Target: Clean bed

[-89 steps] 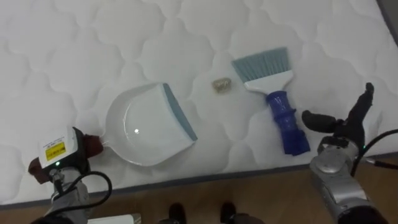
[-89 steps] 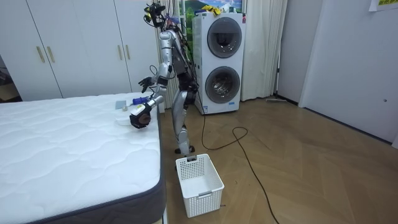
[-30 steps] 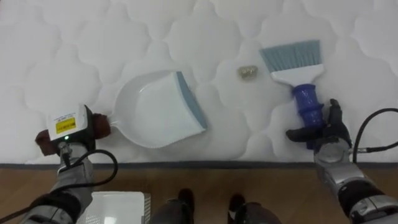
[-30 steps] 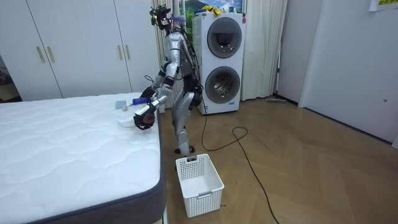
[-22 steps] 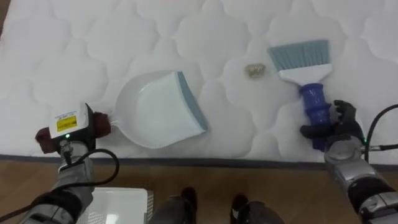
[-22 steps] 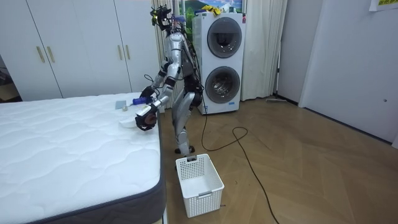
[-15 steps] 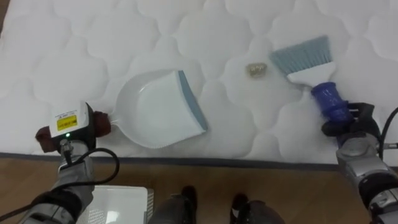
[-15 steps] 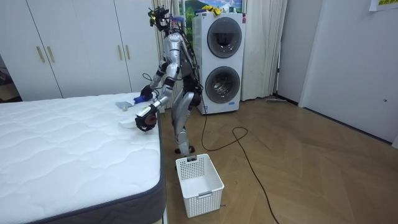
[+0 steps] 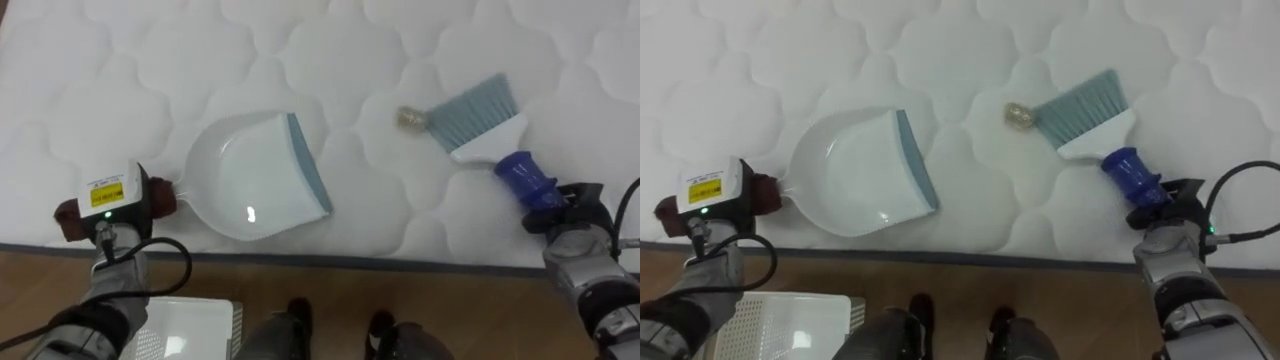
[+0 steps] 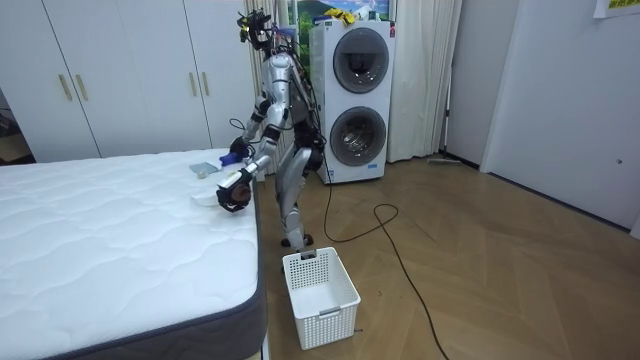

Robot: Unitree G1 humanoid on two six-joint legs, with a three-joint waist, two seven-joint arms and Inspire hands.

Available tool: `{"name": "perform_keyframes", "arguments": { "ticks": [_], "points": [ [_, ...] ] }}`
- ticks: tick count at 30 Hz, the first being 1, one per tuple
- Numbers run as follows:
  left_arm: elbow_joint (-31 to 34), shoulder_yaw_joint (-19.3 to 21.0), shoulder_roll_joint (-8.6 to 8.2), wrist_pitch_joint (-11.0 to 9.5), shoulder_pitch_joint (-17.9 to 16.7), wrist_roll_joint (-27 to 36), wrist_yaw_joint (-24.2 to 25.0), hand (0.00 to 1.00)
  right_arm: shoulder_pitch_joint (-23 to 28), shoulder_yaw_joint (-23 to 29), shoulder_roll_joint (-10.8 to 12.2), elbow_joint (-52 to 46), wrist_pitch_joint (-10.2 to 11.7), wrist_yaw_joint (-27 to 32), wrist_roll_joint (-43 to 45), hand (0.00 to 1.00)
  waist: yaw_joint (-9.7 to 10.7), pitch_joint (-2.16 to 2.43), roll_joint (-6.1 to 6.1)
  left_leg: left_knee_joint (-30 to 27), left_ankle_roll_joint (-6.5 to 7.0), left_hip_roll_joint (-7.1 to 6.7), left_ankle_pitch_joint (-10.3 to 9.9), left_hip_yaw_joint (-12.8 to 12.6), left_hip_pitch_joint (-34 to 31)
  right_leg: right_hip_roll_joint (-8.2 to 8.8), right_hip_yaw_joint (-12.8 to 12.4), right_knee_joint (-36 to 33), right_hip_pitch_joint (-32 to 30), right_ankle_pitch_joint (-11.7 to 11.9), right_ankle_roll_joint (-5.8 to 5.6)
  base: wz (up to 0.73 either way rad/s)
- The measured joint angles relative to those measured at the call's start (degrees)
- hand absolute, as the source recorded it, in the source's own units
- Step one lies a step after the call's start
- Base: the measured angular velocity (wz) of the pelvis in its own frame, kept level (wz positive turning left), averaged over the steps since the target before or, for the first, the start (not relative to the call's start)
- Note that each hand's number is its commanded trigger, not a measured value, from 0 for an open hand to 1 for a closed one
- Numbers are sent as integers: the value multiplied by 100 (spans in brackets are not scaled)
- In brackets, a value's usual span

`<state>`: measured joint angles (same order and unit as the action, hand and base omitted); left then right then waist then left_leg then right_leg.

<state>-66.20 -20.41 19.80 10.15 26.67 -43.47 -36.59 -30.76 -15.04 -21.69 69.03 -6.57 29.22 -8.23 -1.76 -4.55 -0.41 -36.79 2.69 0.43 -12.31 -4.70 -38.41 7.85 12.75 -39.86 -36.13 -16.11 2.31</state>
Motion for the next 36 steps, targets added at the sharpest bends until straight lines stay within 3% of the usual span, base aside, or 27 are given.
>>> {"name": "perform_keyframes", "arguments": {
  "ticks": [9,15,23,26,30,34,36],
  "points": [
    [54,-12,1,23,7,-2,0,100,-21,-1,-36,56,-61,3,269,100,-22,1,0,-30,1,-19,0,13,0,8,15,-23,1,-1,-1,0],
    [101,-5,11,146,35,-243,7,100,-65,0,-97,189,-129,20,1082,100,-23,14,-33,-30,2,-23,1,-12,3,18,9,-62,-7,-5,-1,-1],
    [220,-47,209,222,107,-520,4,100,-216,-338,-596,228,-372,75,2578,100,-173,12,-393,1,0,9,1,-66,51,45,3,-86,-8,-12,13,-3],
    [334,-42,353,242,111,-700,3,100,-313,-405,-717,228,-499,76,3182,100,-213,8,-529,-20,-5,37,-2,-41,27,9,13,-57,-5,-3,28,0],
    [410,-53,423,257,124,-753,-1,100,-517,-759,-843,228,-598,73,3592,100,-290,-4,-564,-53,-10,91,-5,-17,6,-48,29,47,28,60,49,-5],
    [419,-44,529,264,127,-854,-47,100,-620,-862,-908,227,-602,-11,4203,100,-339,-5,-696,-3,-31,141,3,-11,10,-101,56,140,62,93,79,-2],
    [420,-44,561,267,128,-868,-67,100,-761,-885,-996,216,-603,-70,4487,100,-345,-7,-701,17,-38,182,6,-4,10,-137,102,240,101,142,90,-3]
  ]
}}
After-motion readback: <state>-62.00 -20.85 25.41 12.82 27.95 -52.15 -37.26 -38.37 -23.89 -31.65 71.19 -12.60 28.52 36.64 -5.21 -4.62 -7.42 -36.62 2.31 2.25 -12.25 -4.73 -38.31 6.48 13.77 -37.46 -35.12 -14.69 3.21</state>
